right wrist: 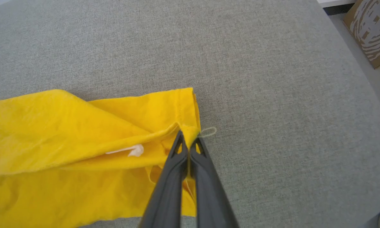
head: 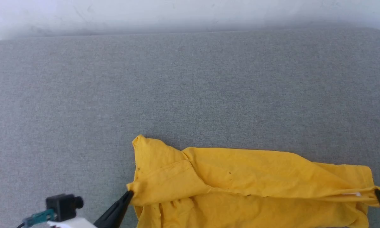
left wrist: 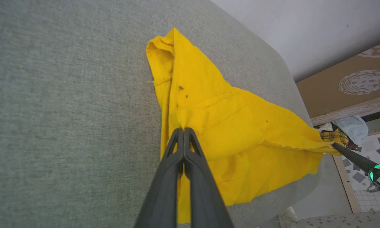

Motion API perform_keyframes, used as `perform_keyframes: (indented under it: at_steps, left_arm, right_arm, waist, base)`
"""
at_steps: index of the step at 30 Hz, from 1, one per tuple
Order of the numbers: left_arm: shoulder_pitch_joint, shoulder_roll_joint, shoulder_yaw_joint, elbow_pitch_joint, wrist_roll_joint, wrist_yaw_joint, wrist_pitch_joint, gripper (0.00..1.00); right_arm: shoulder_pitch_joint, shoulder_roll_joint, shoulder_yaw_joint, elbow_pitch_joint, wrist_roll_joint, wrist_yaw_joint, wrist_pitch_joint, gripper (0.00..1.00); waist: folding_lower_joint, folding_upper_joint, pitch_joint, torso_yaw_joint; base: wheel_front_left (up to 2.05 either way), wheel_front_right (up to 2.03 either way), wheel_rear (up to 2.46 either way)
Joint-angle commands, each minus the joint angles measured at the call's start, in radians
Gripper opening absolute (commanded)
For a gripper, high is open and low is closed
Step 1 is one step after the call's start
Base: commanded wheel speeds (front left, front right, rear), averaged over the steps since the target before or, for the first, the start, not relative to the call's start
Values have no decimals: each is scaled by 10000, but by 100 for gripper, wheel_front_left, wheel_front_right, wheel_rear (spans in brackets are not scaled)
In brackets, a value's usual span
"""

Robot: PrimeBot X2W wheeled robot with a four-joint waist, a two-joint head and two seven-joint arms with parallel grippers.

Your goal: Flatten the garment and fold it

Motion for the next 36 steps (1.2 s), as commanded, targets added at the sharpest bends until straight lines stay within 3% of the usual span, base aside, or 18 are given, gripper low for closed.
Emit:
perform_keyframes:
  at_steps: [1, 6, 7, 9, 10, 18, 23, 27, 36]
  left_arm:
    - [-386, -147, -144, 155, 153, 37, 83, 0]
    - [-1128, -531, -512, 893, 449, 103, 216, 0]
    - [-1253, -582, -556, 1089, 535, 149, 220, 15]
    - [-1468, -687, -647, 1429, 658, 201, 231, 49]
    - [-1557, -746, -657, 1564, 717, 238, 182, 100]
    - [-1828, -1033, -266, 1387, 1021, 547, -682, 100]
    - [-1725, -1330, 687, 339, 1953, 1367, -2638, 100]
    - [-1615, -1518, 1067, -201, 3188, 1925, -3167, 100]
    - [-1522, -1868, 1274, -582, 4532, 1970, -3266, 100]
  right_arm:
    - [-197, -10, 143, 114, -88, -9, -13, 0]
    - [-642, -44, 524, 600, -211, -9, -173, 0]
    - [-726, -63, 573, 722, -258, -9, -216, 0]
    - [-880, -106, 703, 956, -341, -9, -311, 49]
    - [-949, -112, 742, 1067, -361, -9, -361, 100]
    - [-1106, -99, 551, 1063, -130, -9, -511, 100]
    - [-915, -5, -70, 542, 17, -9, -425, 100]
    - [-820, 61, -93, 714, -127, -9, -198, 100]
    - [-765, 232, 233, 1676, -73, -9, 296, 100]
  waist:
    - [1, 0, 11, -18]
    - [1, 0, 155, -97]
    - [1, 0, 194, -110]
    - [1, 0, 269, -142]
    - [1, 0, 306, -160]
    - [1, 0, 539, -196]
    - [1, 0, 668, -197]
    - [1, 0, 749, -105]
    - [1, 0, 927, 303]
  base:
    - [0, 0, 0]
    - [0, 0, 0]
    - [0, 0, 0]
    - [0, 0, 0]
    - [0, 0, 0]
    - [0, 0, 0]
    - [0, 0, 0]
    - [0, 0, 0]
    - [0, 0, 0]
